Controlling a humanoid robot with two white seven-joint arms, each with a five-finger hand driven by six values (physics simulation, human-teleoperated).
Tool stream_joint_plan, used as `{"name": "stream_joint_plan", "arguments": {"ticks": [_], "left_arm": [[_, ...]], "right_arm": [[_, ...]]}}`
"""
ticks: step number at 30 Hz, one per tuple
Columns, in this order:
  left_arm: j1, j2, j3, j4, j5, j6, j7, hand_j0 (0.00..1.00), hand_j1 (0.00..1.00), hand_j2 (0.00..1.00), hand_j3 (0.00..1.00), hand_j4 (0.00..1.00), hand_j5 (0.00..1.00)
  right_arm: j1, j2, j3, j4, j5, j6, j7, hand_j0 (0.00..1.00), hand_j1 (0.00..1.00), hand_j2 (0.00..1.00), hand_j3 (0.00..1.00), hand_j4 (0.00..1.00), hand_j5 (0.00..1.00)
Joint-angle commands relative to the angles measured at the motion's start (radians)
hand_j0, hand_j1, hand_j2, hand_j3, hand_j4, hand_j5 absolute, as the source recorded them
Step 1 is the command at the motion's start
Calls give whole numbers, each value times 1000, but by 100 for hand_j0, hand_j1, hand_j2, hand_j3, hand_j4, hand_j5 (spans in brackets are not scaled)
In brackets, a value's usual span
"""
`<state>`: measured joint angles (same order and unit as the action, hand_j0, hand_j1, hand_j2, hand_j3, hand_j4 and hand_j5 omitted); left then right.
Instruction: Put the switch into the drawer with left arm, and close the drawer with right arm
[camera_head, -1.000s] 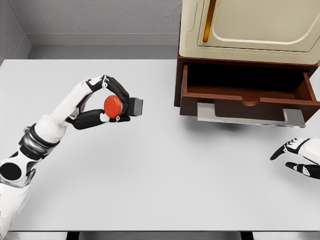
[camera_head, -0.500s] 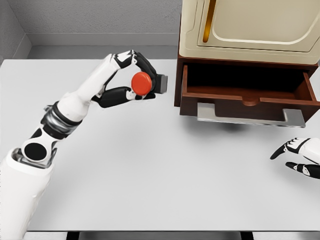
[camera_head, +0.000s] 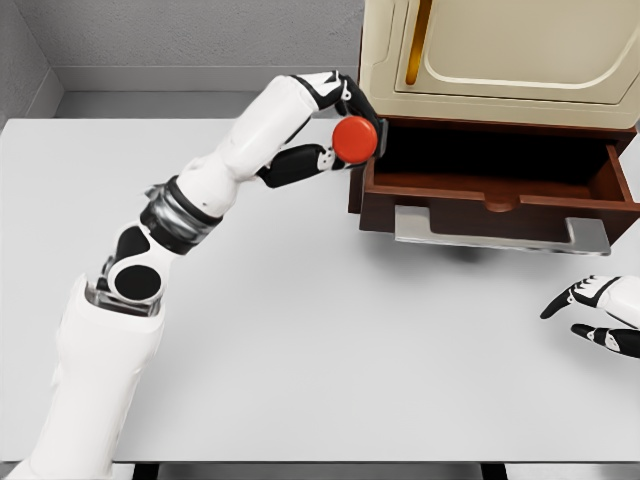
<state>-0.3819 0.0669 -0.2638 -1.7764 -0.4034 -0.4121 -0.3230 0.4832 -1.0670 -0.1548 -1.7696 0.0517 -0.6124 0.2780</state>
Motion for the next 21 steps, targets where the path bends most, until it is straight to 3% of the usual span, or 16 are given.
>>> {"name": "stream_joint_plan", "arguments": {"ticks": [1,6,17,21], "left_arm": [[-2,-29,-2,0,-49,13,1,30,30,30,30,30,30],[-28,-67,-20,11,-155,15,2,30,30,30,30,30,30],[-71,-67,-69,40,-244,75,5,30,30,30,30,30,30],[-74,-67,-72,60,-318,75,5,30,30,30,30,30,30]], "right_arm": [[0,-2,0,1,-7,1,0,59,59,59,59,59,59],[0,-2,0,-1,-7,1,0,59,59,59,59,59,59],[0,-2,0,-1,-7,1,0,59,59,59,59,59,59],[0,-2,0,-1,-7,1,0,59,59,59,59,59,59]]}}
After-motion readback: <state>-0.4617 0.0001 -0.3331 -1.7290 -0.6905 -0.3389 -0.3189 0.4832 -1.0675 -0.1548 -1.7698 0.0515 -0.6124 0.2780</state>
